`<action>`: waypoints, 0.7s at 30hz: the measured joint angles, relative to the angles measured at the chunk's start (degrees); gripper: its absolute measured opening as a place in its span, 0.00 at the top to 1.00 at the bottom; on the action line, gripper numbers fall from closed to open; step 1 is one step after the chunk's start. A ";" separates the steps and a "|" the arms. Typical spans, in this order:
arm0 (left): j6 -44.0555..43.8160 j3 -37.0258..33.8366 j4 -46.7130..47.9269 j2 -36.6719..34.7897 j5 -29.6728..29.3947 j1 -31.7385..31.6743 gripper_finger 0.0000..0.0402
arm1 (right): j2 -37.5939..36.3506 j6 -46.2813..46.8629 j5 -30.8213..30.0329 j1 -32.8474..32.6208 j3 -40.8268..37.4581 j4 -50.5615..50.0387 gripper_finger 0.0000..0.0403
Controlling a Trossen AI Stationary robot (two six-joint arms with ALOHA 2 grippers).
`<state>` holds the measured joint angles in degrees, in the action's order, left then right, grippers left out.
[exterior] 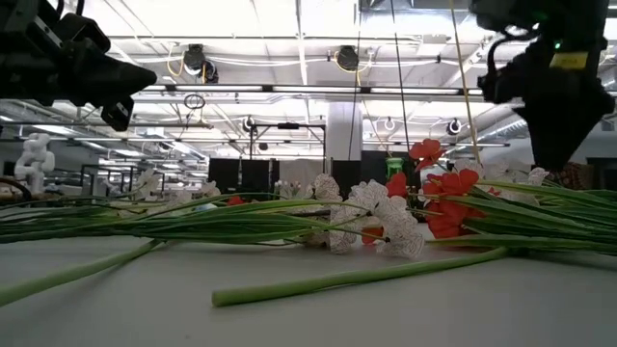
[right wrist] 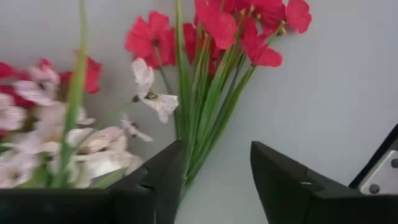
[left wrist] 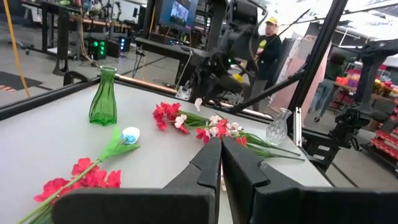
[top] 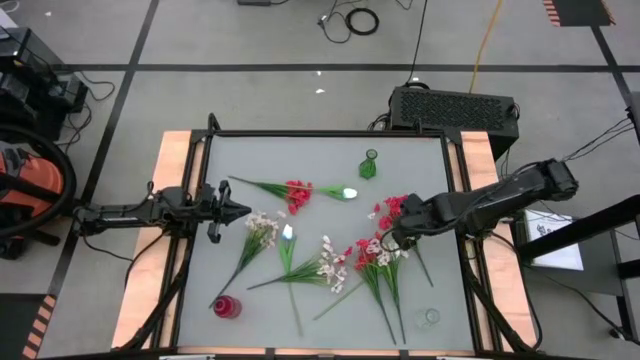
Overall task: Sort flowers into vase by color
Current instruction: Put the right red flowers into the green vase
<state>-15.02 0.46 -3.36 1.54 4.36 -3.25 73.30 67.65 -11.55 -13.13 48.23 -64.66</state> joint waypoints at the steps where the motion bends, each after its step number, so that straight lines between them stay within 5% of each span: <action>1: 0.36 -0.01 0.02 0.00 0.00 0.00 0.95 | 1.24 -0.39 -0.17 0.00 0.00 0.20 0.54; 13: 0.39 -0.01 1.99 0.11 0.00 0.00 0.95 | 14.74 -4.49 -2.08 0.26 -0.02 6.73 0.54; 21: 0.43 0.01 1.76 0.11 -0.02 0.00 0.95 | 18.37 -3.92 -3.27 0.66 -3.57 10.82 0.63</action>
<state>-14.59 0.47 -1.59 1.65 4.34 -3.25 91.68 63.73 -14.81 -12.47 44.66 -53.84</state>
